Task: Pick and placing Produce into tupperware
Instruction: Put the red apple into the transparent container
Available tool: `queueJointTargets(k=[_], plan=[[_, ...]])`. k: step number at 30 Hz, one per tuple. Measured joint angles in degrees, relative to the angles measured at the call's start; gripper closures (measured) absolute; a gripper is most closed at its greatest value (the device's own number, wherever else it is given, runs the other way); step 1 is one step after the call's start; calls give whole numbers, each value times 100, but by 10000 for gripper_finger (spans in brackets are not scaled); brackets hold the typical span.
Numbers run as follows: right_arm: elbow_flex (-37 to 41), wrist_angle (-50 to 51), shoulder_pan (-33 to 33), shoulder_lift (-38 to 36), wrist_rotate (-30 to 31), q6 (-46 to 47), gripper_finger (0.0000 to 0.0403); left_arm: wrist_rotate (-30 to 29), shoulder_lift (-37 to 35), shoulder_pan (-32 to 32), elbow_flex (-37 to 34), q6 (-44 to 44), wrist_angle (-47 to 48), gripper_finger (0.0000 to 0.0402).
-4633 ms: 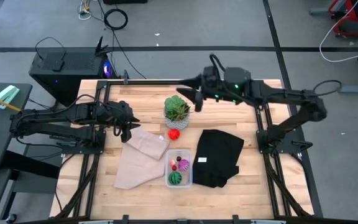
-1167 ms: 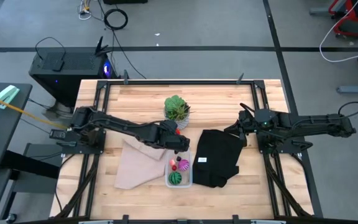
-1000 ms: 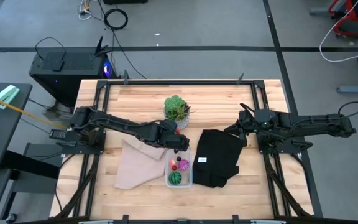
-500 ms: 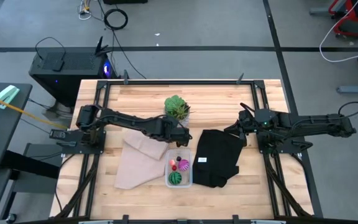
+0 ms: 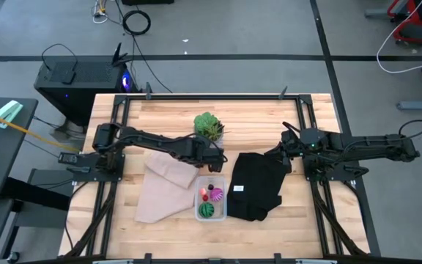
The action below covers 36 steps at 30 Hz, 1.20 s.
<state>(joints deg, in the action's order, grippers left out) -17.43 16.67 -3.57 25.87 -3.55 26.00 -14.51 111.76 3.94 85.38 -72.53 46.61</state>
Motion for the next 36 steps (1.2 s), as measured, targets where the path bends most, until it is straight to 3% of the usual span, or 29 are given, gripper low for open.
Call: queueJointTargets(k=[5,12,19,26,36], plan=[[0,-41,0,2,-61,118,396,305,245,5,5,19,-72,2],[-1,-41,2,2,-127,238,396,236,278,-21,2,23,66,2],[-2,-42,2,1,-142,238,396,210,278,-30,2,1030,46,5],[-2,-42,2,0,-142,238,396,210,278,-28,2,1225,46,5],[-1,-42,2,0,-142,254,396,-102,278,-65,2,-307,30,5]])
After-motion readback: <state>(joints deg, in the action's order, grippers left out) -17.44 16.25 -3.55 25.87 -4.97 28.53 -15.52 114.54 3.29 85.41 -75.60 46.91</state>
